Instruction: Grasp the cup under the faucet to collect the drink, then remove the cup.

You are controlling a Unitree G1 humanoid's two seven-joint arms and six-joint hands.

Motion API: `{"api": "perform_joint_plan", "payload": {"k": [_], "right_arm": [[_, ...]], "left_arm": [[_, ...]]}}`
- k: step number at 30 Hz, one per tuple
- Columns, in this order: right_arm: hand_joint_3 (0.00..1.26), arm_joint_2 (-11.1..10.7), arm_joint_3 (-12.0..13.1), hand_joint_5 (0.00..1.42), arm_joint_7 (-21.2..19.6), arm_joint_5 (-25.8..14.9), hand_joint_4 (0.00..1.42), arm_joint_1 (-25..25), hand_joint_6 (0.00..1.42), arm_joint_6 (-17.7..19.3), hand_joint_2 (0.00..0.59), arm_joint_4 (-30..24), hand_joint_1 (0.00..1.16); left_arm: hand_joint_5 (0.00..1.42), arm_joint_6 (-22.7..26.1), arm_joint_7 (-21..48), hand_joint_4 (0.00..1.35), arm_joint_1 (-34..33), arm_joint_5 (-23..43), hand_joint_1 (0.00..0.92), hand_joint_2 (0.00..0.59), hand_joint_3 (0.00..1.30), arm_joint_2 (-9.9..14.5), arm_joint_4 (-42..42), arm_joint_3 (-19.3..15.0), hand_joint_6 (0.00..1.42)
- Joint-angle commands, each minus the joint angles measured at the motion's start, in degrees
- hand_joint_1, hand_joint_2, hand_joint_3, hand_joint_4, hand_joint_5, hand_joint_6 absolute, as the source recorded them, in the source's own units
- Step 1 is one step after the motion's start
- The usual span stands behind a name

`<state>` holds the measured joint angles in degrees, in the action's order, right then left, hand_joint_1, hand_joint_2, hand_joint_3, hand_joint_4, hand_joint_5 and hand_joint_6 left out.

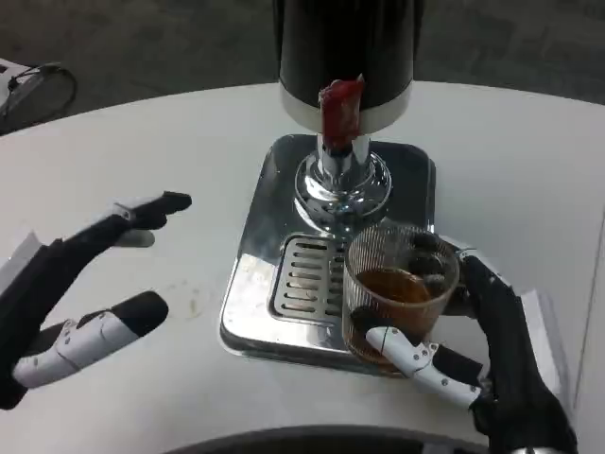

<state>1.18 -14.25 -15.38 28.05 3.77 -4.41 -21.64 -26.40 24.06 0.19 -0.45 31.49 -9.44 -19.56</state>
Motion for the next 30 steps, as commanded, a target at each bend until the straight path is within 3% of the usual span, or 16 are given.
{"api": "perform_joint_plan", "payload": {"k": [1,17,30], "right_arm": [[0.63,-0.51,0.00,0.72,1.34,0.40,0.70,0.80,0.43,1.63,0.265,-3.65,0.72],[0.64,-4.24,0.95,0.74,6.82,-0.52,0.70,4.66,0.45,2.82,0.259,-11.36,0.75],[0.65,-8.31,2.52,0.76,12.35,-3.60,0.71,13.48,0.45,5.75,0.241,-20.34,0.78]], "left_arm": [[0.17,-2.54,-0.02,0.16,1.88,-0.84,0.000,0.080,0.23,1.28,1.41,0.32,0.21],[0.11,-8.30,-0.76,0.08,8.08,-8.38,0.000,0.087,0.17,2.63,-2.13,2.06,0.18],[0.03,-7.89,-2.25,0.00,14.02,-12.75,0.000,0.092,0.10,1.71,-9.88,2.35,0.12]]}}
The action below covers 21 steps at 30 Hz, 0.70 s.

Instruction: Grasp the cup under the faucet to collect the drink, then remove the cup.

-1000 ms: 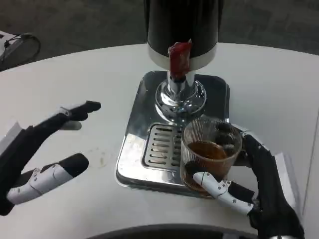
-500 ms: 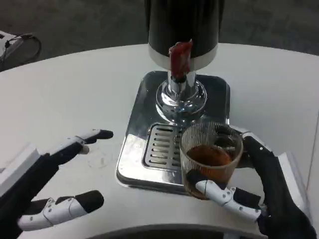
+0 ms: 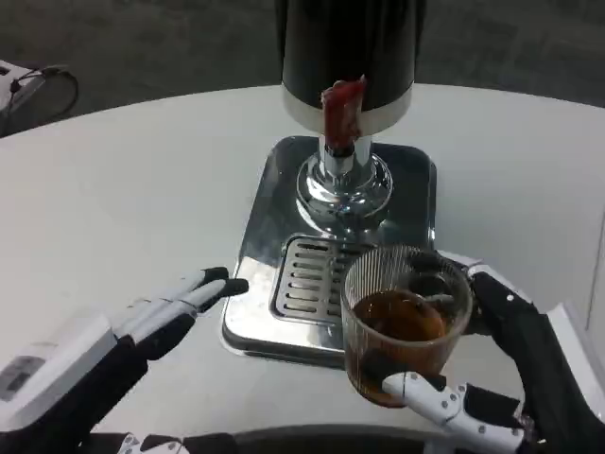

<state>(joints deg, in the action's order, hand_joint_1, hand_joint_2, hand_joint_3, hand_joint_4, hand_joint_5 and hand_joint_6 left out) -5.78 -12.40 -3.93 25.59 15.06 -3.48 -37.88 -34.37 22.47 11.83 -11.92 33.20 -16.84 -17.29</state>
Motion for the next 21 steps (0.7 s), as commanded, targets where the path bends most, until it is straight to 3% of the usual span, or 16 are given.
{"api": "perform_joint_plan", "payload": {"k": [1,9,21], "right_arm": [[0.65,-1.51,0.88,0.76,1.22,-1.56,0.71,2.74,0.45,4.92,0.240,-4.58,0.78],[0.67,-2.97,2.84,0.77,3.13,-2.63,0.71,5.23,0.46,6.91,0.238,-7.89,0.78],[0.68,-3.63,3.85,0.78,4.90,-4.17,0.72,8.42,0.47,8.20,0.238,-10.69,0.78]], "left_arm": [[0.03,0.17,-0.69,0.00,2.69,-1.35,0.000,0.092,0.10,0.03,-2.89,0.13,0.12],[0.01,0.83,-0.84,0.00,4.97,-3.20,0.000,0.095,0.08,-0.26,-6.74,0.14,0.10],[0.00,1.88,-0.39,0.00,6.03,-3.69,0.000,0.100,0.07,-0.06,-8.65,0.49,0.09]]}}
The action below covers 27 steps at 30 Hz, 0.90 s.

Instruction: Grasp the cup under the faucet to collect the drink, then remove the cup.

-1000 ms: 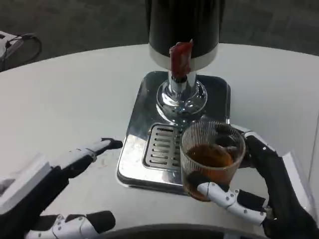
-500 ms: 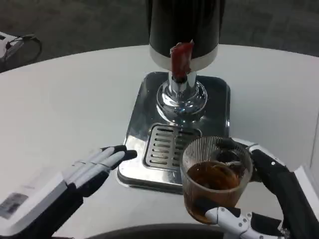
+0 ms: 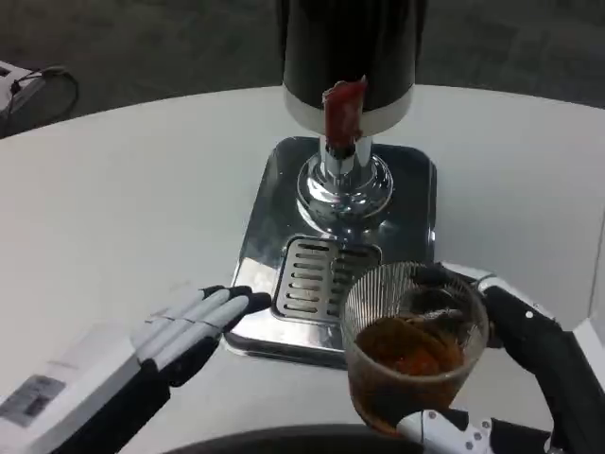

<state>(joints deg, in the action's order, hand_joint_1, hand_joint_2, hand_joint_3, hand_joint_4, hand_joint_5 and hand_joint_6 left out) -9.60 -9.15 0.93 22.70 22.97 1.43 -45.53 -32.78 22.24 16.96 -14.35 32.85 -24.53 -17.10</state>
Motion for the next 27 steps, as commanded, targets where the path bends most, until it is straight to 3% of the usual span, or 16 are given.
{"api": "perform_joint_plan", "payload": {"k": [1,17,27], "right_arm": [[0.68,0.06,0.61,0.78,0.17,-1.09,0.72,0.69,0.47,3.55,0.238,-3.30,0.78],[0.68,-0.04,0.52,0.79,1.81,-2.16,0.72,1.95,0.47,4.57,0.238,-4.28,0.79],[0.69,-0.39,2.09,0.79,2.72,-2.75,0.72,1.65,0.47,5.27,0.238,-3.92,0.79]], "left_arm": [[0.00,0.25,-0.22,0.00,0.98,-1.32,0.000,0.100,0.07,0.28,-1.02,0.29,0.09],[0.00,1.00,0.28,0.00,1.54,-1.18,0.000,0.100,0.06,0.61,-1.62,0.45,0.08],[0.00,2.13,0.40,0.00,2.01,-1.19,0.000,0.100,0.06,0.64,-2.14,0.43,0.08]]}}
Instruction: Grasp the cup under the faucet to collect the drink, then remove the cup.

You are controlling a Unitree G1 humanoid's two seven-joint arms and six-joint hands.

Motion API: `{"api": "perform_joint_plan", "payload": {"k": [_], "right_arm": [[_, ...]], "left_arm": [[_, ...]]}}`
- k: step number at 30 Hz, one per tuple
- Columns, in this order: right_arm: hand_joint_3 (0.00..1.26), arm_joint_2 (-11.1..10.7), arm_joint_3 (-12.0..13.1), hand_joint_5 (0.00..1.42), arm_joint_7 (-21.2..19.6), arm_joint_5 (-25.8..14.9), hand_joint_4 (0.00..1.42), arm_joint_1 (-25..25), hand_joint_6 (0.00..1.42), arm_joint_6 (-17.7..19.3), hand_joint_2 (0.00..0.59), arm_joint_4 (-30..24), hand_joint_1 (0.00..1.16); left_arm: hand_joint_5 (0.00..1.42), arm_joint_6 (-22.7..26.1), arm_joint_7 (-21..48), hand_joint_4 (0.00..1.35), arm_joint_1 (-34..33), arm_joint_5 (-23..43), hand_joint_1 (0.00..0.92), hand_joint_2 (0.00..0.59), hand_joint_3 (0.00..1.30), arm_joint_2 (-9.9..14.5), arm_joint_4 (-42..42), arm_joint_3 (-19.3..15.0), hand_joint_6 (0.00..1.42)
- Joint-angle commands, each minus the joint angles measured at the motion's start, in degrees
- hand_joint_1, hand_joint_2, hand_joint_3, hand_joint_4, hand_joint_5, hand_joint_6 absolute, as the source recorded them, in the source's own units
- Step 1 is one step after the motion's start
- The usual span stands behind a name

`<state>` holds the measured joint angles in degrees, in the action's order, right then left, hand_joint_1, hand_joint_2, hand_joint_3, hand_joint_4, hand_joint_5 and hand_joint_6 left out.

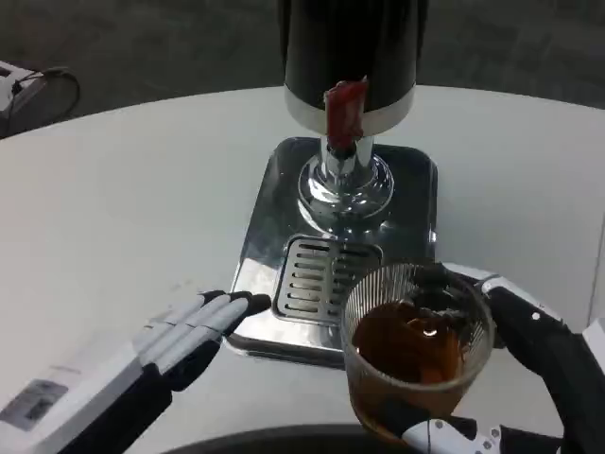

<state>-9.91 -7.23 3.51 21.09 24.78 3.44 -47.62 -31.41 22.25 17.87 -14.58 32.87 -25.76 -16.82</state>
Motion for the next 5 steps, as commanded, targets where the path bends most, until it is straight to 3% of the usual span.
{"api": "perform_joint_plan", "payload": {"k": [1,5], "right_arm": [[0.70,-0.09,0.12,0.79,0.25,-1.26,0.73,-0.07,0.47,3.31,0.238,-1.80,0.79],[0.70,-0.35,0.17,0.80,0.56,-1.27,0.73,-0.18,0.47,3.60,0.238,-1.83,0.79]], "left_arm": [[0.00,0.87,0.42,0.00,1.18,-0.97,0.000,0.100,0.06,0.63,-1.01,0.16,0.08],[0.00,1.39,0.37,0.00,1.19,-1.00,0.000,0.100,0.06,0.68,-1.14,0.17,0.08]]}}
